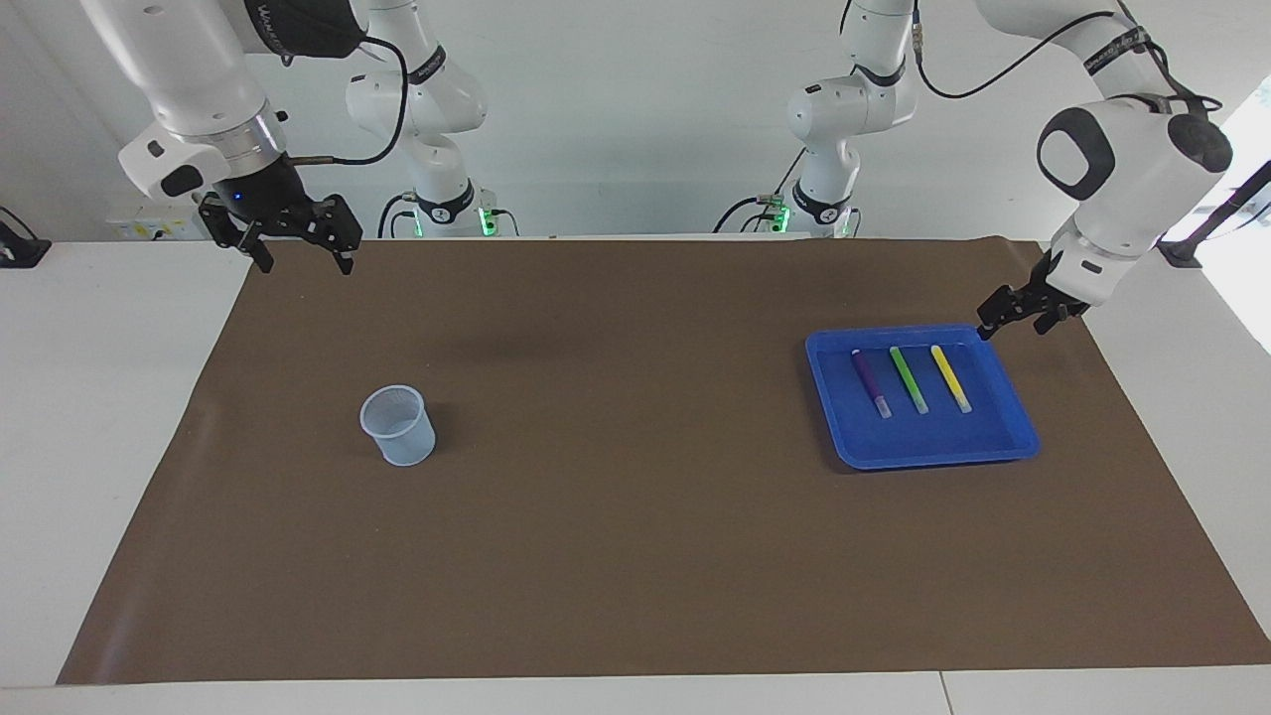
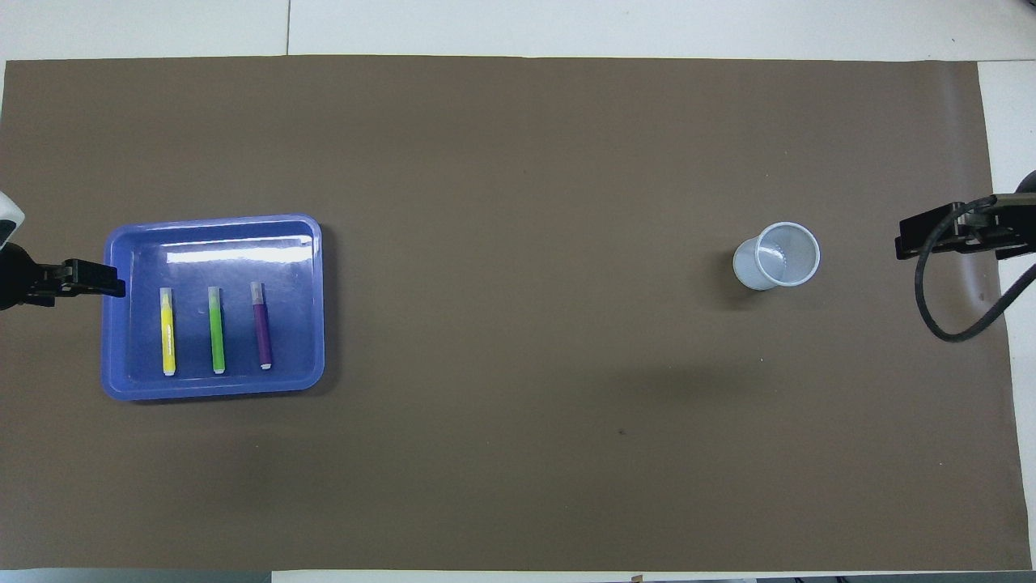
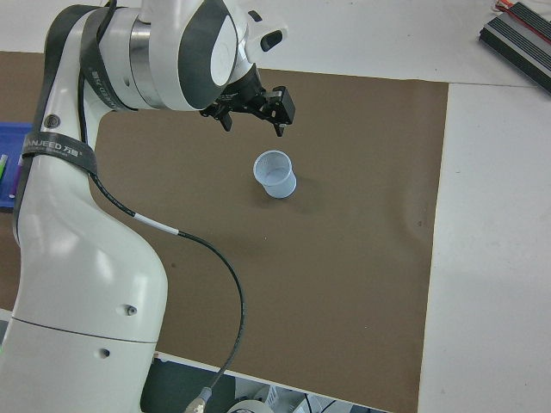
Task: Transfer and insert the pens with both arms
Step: 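Lower the left gripper into the tray and grasp the yellow pen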
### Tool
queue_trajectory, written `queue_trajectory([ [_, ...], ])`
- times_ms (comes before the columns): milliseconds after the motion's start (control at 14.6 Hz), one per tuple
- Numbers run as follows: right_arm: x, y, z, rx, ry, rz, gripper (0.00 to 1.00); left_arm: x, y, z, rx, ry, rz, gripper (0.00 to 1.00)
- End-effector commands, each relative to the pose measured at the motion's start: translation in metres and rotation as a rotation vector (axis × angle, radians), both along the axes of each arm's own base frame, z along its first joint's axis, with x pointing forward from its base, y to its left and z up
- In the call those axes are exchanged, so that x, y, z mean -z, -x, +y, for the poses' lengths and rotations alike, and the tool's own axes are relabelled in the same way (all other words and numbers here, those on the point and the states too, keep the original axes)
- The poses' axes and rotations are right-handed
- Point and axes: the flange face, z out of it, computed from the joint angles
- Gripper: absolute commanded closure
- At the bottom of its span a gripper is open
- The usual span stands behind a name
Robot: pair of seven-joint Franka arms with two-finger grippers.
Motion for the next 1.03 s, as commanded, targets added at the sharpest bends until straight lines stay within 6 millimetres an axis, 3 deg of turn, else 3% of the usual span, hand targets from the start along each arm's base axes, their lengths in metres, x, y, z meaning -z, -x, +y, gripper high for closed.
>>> queue_trajectory([
  [0, -0.001, 0.003, -0.001, 0.015, -0.009, -0.008, 0.0, 0.043, -0.011, 0.011, 0.015, 0.008, 0.016, 0.0],
  [206, -0.001, 0.003, -0.001, 0.015, -0.011, -0.008, 0.0, 0.067, -0.007, 0.002, 0.077, 0.005, -0.002, 0.01],
  [412, -0.001, 0.003, -0.001, 0.015, -0.009, -0.01, 0.0, 0.082, -0.003, 0.01, 0.122, 0.01, 0.008, 0.03],
  [756, -0.001, 0.003, -0.008, 0.027, -0.009, -0.008, 0.0, 0.114, 0.006, 0.003, 0.131, 0.026, 0.075, 0.09],
  [962, -0.001, 0.003, -0.008, 0.029, -0.009, -0.008, 0.0, 0.121, 0.007, 0.006, 0.125, 0.028, 0.084, 0.12],
])
